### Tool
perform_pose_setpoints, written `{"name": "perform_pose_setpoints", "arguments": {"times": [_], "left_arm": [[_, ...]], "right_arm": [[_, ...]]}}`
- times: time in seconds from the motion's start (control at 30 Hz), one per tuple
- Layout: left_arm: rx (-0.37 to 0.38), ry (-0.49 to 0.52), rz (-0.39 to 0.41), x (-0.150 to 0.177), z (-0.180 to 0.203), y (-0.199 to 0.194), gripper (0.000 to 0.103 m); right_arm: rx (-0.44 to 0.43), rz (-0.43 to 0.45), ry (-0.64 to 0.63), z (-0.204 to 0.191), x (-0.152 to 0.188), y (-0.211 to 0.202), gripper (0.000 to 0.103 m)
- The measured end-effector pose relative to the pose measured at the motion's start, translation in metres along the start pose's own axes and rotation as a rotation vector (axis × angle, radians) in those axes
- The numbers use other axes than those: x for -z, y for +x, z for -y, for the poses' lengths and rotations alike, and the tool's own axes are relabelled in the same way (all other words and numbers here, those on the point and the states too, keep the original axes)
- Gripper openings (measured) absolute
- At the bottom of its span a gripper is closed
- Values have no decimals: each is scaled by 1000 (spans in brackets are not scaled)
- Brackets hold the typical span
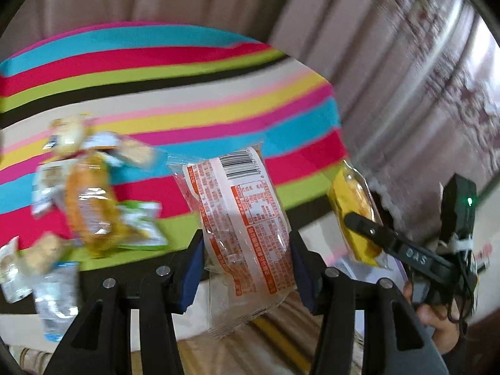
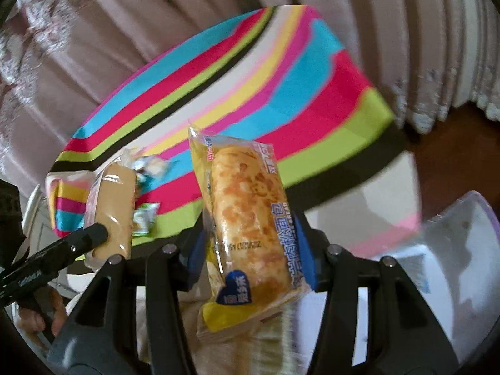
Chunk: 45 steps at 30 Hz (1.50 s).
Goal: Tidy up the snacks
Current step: 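Carry both packs to the white bin and release them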
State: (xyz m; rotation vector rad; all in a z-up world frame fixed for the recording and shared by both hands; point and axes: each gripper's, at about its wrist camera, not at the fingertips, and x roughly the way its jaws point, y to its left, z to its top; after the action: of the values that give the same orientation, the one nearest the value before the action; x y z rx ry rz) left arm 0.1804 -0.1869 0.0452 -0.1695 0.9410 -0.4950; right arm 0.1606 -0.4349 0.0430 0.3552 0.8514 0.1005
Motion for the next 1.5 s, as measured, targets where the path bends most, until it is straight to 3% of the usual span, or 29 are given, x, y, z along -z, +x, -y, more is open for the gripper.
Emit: {"name": "perform_pose_setpoints", "arguments": {"times": [0.33,0.47,0.7,0.83,0.9,0.97,1.03,1.13,1.2,1.27,1.33,1.5], "left_arm": [[163,190,-212,20,100,62,52],[192,264,-296,34,134,83,52],[245,320,-403,44,163,103,55],[228,331,-425,43,164,103,68],[201,315,-406,39,162,98,68],[148,297,-361,34,158,90,68],[90,290,-276,29,152,76,68],[61,327,-118,22,147,47,68],[31,367,-21,19,143,28,70],[-4,404,28,17,137,17,77],[-48,412,52,17,123,8,77],[-103,330,45,11,87,-9,77]], "right_arm": [[178,-2,144,107,20,-35,54],[210,-15,206,138,27,-41,54],[258,-26,249,166,39,-47,55],[271,-11,256,172,39,-51,60],[291,-3,250,170,38,-54,71],[312,6,235,165,36,-57,75],[327,10,219,160,33,-57,76],[369,5,198,151,29,-56,80],[495,9,152,138,23,-56,82],[560,26,111,126,18,-57,86],[562,51,65,108,12,-59,95],[465,92,-8,66,4,-57,95]]}}
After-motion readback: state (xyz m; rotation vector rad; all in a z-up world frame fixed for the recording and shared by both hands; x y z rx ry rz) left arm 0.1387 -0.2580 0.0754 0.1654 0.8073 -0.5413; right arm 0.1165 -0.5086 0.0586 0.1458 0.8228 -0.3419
